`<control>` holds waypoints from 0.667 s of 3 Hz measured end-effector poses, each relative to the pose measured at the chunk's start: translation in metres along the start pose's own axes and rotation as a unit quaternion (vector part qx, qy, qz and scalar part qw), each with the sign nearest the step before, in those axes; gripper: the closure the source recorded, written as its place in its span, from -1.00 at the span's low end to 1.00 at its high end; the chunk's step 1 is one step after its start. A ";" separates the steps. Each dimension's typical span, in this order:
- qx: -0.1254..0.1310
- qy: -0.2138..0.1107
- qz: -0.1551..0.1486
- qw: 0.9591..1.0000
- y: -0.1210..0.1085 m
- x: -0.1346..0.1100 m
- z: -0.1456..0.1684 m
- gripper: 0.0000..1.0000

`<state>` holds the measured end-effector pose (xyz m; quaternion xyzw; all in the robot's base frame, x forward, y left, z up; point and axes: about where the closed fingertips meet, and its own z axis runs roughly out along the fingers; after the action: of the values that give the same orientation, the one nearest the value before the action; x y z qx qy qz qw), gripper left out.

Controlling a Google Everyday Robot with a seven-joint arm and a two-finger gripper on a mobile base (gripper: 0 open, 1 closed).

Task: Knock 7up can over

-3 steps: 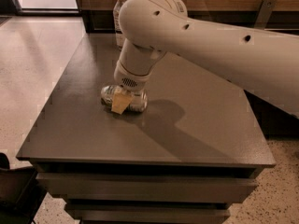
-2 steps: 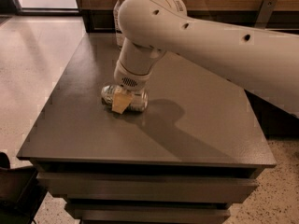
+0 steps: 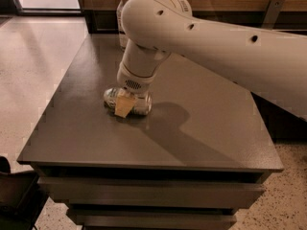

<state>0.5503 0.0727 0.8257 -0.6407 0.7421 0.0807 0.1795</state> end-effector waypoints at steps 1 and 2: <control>0.000 0.000 -0.001 1.000 0.001 0.000 0.000 -0.74; 0.000 0.001 -0.002 1.000 0.002 -0.001 0.000 -1.00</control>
Offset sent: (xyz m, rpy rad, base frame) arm -0.0007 0.0005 0.0001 -0.0007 -0.0003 0.0016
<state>0.5488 0.0737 0.8259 -0.6421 0.7410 0.0802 0.1792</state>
